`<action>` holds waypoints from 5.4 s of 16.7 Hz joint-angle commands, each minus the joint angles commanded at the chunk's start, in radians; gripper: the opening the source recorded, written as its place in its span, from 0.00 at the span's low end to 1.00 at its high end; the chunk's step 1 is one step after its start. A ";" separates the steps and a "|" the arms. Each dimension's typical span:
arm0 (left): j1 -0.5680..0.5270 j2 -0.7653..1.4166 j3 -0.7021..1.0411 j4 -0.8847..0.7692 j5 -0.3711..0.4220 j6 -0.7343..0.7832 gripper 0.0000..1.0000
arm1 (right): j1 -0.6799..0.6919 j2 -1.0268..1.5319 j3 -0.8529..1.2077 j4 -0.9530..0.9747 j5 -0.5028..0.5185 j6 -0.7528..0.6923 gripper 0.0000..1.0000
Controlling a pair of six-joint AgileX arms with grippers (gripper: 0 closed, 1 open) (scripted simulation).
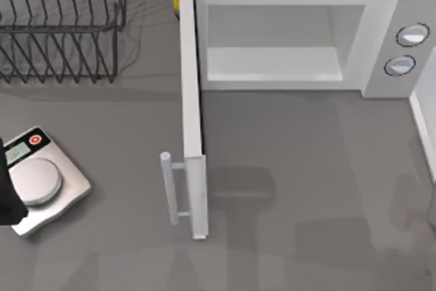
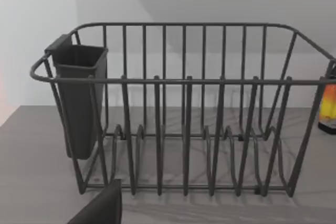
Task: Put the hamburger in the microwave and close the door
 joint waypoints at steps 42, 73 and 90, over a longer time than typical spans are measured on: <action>0.000 0.000 0.000 0.000 0.000 0.000 1.00 | -0.002 -0.126 0.221 -0.363 -0.005 0.012 0.00; 0.000 0.000 0.000 0.000 0.000 0.000 1.00 | 0.555 0.736 0.476 1.325 0.591 1.269 0.00; 0.000 0.000 0.000 0.000 0.000 0.000 1.00 | 0.501 0.951 0.828 1.278 0.566 1.301 0.00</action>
